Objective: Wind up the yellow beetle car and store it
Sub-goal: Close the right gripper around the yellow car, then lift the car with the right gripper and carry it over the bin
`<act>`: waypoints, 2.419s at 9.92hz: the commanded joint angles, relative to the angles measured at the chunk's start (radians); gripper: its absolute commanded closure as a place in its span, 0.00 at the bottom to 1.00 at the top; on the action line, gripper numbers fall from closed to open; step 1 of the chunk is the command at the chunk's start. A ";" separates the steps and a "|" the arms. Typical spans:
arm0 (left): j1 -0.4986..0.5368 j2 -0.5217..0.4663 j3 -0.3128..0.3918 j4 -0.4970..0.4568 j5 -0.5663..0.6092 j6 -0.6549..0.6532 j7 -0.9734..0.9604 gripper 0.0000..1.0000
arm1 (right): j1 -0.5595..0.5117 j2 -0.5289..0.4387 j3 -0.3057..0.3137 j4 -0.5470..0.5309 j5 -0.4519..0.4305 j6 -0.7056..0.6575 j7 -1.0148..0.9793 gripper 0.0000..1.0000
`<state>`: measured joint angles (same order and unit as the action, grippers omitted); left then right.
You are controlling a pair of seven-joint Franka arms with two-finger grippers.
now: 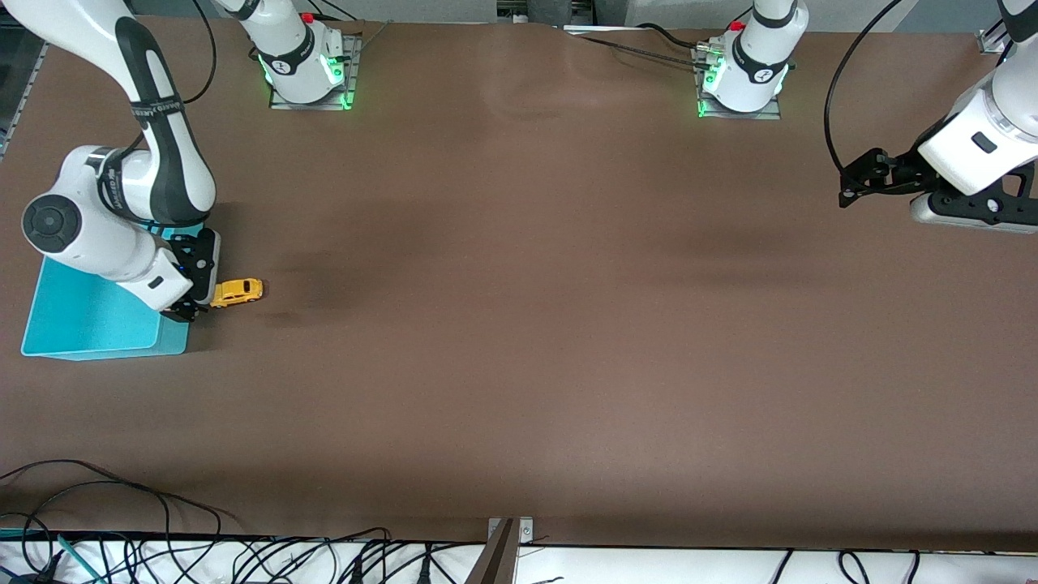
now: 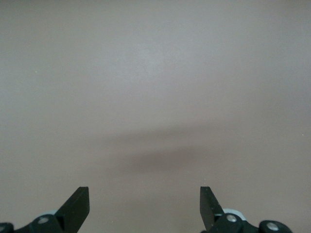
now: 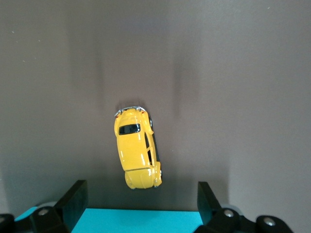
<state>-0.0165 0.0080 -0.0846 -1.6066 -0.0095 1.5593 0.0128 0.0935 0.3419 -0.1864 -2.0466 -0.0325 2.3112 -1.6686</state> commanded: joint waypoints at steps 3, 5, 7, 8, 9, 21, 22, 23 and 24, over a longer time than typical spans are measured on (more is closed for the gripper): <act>0.009 -0.025 -0.023 -0.016 -0.017 -0.011 -0.007 0.00 | -0.003 -0.001 -0.001 -0.131 0.016 0.200 -0.045 0.00; 0.009 -0.022 -0.023 -0.007 -0.017 -0.011 -0.005 0.00 | -0.006 0.006 0.001 -0.164 0.019 0.263 -0.062 0.00; 0.006 -0.022 -0.024 -0.006 -0.017 -0.011 -0.005 0.00 | -0.018 0.032 0.004 -0.164 0.022 0.289 -0.080 0.00; 0.007 -0.022 -0.023 -0.006 -0.017 -0.013 -0.004 0.00 | -0.017 0.043 0.005 -0.164 0.046 0.293 -0.089 0.00; 0.009 -0.022 -0.023 -0.006 -0.017 -0.013 -0.004 0.00 | -0.017 0.046 0.007 -0.165 0.061 0.294 -0.097 0.00; 0.009 -0.020 -0.021 -0.006 -0.017 -0.015 -0.004 0.00 | -0.017 0.043 0.018 -0.158 0.121 0.283 -0.097 1.00; 0.010 -0.022 -0.020 -0.006 -0.017 -0.015 -0.004 0.00 | -0.017 0.007 0.025 -0.146 0.121 0.263 -0.094 1.00; 0.009 -0.020 -0.020 -0.006 -0.017 -0.015 -0.004 0.00 | -0.017 -0.033 0.060 -0.126 0.138 0.213 -0.085 1.00; 0.010 -0.022 -0.020 -0.006 -0.017 -0.015 -0.004 0.00 | -0.015 -0.053 0.067 -0.103 0.179 0.147 -0.085 1.00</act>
<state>-0.0140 0.0031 -0.1034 -1.6065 -0.0095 1.5528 0.0108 0.0853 0.3550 -0.1456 -2.1646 0.0925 2.5470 -1.7375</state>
